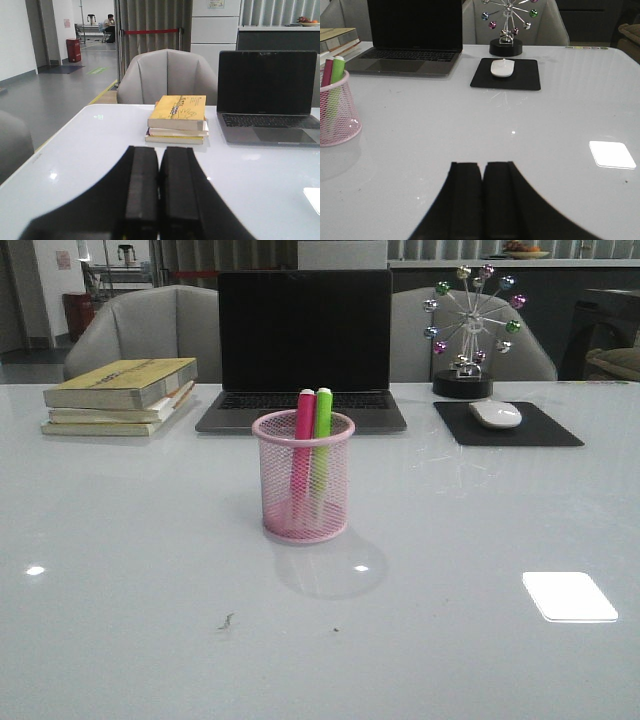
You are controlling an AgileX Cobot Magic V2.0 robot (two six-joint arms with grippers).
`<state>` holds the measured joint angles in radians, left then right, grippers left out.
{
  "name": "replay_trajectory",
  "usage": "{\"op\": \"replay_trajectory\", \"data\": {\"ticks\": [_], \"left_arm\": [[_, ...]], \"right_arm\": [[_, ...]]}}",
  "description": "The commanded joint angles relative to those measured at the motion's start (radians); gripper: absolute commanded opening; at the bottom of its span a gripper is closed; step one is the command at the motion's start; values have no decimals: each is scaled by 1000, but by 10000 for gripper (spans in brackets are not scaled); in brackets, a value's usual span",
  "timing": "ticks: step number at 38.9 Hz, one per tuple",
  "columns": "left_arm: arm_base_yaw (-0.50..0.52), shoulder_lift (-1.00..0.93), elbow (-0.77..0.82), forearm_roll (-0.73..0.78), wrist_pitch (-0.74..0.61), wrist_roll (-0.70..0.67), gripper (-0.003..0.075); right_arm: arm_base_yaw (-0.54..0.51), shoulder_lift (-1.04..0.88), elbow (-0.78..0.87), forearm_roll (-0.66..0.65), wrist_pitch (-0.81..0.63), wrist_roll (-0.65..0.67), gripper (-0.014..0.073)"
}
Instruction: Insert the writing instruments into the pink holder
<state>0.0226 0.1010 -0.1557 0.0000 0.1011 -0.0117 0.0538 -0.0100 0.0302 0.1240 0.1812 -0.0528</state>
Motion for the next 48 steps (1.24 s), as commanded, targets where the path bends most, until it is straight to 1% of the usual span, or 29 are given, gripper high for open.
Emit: {"op": "replay_trajectory", "data": {"ticks": [1,11,13,15,48], "left_arm": [[0,-41,33,0,-93,-13,99],[0,-131,166,-39,-101,-13,99],[0,-129,166,-39,-66,-13,99],[0,-129,166,-40,-62,-13,99],[0,-129,166,-40,-62,-13,99]], "right_arm": [[2,-19,1,6,-83,-6,50],[2,-19,1,6,-83,-6,50],[2,-19,1,6,-83,-6,50],[2,-19,1,6,-83,-6,50],[2,-19,1,6,-83,-6,50]]}}
